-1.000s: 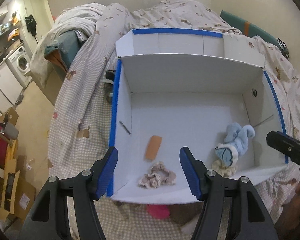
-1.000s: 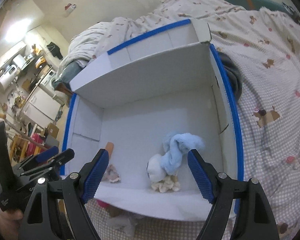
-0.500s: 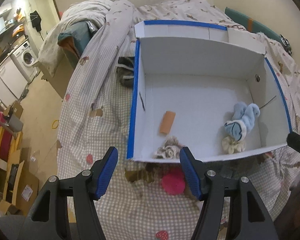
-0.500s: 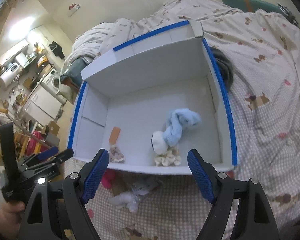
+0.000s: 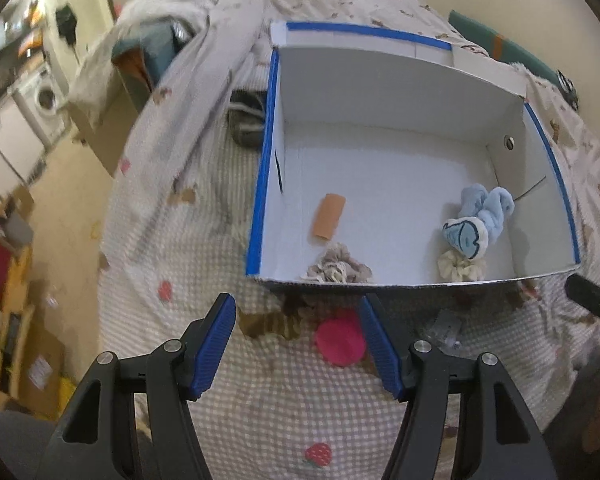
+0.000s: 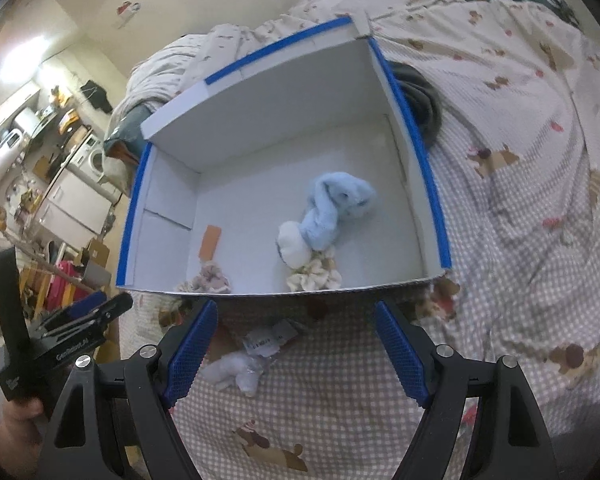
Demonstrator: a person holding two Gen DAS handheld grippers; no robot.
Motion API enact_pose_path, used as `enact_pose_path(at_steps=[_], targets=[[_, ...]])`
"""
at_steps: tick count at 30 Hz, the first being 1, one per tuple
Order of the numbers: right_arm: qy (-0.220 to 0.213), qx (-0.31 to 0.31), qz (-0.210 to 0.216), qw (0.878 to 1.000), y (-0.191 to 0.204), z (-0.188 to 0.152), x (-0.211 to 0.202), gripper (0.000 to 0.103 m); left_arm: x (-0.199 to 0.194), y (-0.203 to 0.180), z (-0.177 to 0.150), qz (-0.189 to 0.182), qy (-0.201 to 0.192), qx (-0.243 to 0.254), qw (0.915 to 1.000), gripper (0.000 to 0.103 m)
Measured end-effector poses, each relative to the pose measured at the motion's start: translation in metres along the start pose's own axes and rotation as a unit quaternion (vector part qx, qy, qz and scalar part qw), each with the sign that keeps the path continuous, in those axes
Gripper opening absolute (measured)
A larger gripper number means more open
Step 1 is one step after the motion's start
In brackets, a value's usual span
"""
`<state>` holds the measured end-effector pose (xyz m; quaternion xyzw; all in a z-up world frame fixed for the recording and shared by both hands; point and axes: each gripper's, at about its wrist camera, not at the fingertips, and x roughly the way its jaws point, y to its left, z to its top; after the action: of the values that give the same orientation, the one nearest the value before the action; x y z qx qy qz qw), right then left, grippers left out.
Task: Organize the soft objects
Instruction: 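Withdraw both open tools from the box toward the bed, then grasp the pink rubber duck on the bed with the left tool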
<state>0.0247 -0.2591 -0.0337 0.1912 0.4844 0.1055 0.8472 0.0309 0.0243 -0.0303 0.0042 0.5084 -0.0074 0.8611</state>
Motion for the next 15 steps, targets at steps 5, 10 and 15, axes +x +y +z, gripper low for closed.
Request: enact_pose_path(at_steps=[5, 10, 15], targets=[[0.015, 0.020, 0.003, 1.000, -0.005, 0.001, 0.009, 0.086, 0.009, 0.008, -0.001, -0.003, 0.018, -0.030, 0.9994, 0.061], [0.035, 0.018, -0.001, 0.999, -0.001, 0.001, 0.022, 0.086, 0.022, 0.013, -0.004, -0.009, 0.047, -0.046, 0.9978, 0.061], [0.050, 0.015, -0.004, 0.999, 0.002, 0.000, 0.034, 0.086, 0.054, 0.001, -0.010, -0.036, 0.119, -0.040, 0.9915, 0.061]])
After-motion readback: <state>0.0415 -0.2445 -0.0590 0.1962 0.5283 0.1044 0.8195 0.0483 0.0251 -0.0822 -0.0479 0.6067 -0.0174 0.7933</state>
